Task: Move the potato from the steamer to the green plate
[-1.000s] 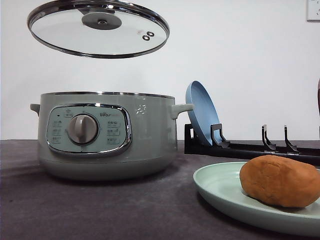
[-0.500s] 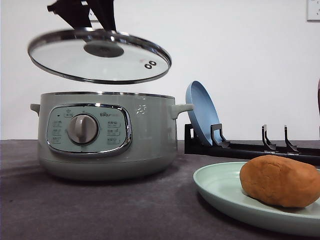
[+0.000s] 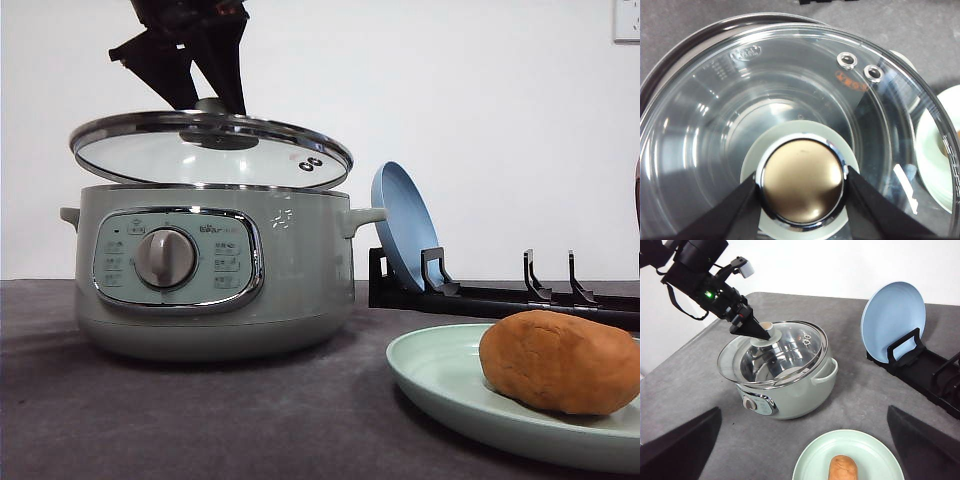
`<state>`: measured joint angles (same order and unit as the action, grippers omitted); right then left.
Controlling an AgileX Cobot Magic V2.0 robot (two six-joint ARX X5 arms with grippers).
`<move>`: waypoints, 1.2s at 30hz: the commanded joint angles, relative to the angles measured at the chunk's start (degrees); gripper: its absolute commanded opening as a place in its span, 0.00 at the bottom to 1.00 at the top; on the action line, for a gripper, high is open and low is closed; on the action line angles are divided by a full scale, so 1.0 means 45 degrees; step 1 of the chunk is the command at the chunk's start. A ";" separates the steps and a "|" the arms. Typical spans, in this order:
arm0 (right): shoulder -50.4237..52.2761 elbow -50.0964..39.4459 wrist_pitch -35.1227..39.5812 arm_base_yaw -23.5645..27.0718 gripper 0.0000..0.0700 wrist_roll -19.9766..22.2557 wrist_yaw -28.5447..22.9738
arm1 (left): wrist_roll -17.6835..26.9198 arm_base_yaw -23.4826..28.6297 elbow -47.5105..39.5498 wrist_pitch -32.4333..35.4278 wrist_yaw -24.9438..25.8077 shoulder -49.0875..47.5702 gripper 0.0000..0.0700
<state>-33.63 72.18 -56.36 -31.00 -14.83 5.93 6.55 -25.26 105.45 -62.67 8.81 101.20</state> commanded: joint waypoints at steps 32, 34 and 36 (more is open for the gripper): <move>-0.0058 0.0199 0.0141 -0.0058 1.00 0.0005 -0.0339 | 0.0081 -0.0083 0.0146 0.1238 -0.0396 0.0784 0.00; -0.0058 0.0199 0.0141 -0.0058 1.00 0.0005 -0.0335 | 0.0121 -0.0083 0.0146 0.1230 -0.0396 0.0858 0.00; -0.0058 0.0199 0.0141 -0.0058 1.00 0.0005 -0.0335 | 0.0213 -0.0087 0.0146 0.1233 -0.0396 0.0958 0.00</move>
<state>-33.63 72.18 -56.34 -31.00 -14.83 4.47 6.73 -25.26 104.55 -59.35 6.73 103.85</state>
